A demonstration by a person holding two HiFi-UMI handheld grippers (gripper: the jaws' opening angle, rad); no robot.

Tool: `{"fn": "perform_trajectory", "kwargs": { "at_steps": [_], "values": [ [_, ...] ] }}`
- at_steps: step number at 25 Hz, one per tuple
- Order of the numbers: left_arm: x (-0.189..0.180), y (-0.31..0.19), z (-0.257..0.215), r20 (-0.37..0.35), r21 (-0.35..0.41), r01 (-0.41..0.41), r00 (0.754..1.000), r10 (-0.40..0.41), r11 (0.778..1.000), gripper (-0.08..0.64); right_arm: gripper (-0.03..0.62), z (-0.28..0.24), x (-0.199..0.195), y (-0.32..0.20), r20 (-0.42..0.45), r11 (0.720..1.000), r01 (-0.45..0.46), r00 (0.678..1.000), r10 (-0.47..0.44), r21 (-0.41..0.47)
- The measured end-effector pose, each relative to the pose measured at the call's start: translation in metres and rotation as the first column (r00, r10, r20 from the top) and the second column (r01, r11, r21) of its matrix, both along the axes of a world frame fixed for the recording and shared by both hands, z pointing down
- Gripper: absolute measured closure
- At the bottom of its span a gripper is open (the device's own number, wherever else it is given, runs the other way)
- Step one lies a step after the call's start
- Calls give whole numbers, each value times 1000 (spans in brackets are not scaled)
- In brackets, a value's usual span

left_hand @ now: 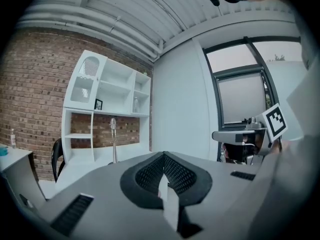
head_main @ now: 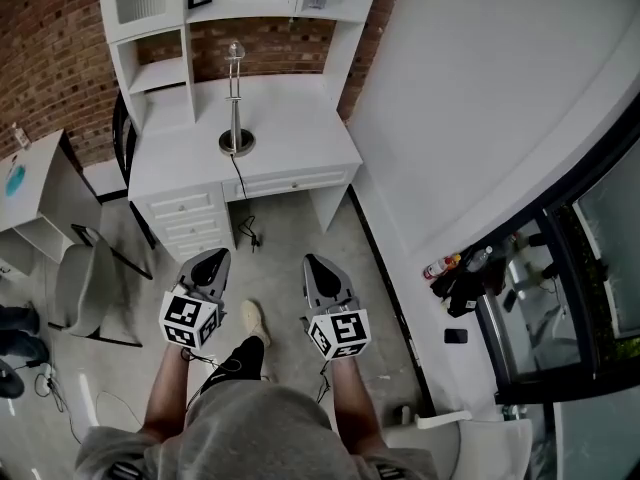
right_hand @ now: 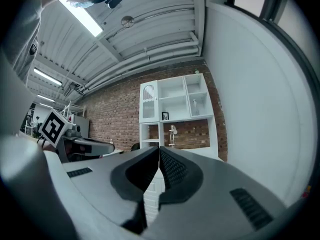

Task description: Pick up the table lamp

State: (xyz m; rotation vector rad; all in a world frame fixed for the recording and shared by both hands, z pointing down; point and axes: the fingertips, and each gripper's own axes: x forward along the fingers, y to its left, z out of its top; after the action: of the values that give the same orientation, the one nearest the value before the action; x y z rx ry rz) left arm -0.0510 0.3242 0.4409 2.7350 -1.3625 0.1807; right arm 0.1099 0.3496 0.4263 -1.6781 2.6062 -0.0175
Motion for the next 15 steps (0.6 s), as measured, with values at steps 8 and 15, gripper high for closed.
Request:
{"fn": "perform_trajectory", "kwargs": {
  "at_steps": [8,15],
  "values": [
    [23,-102,0,-4,-3,-28,1000,28,1000,557,569,4,36,-93,14,997,-73,997,73,-26],
    [31,-188,-6,2,1,-25,1000,25,1000,557,569,-2,51,-186,29,997,-76,997,77,-28]
  ]
}}
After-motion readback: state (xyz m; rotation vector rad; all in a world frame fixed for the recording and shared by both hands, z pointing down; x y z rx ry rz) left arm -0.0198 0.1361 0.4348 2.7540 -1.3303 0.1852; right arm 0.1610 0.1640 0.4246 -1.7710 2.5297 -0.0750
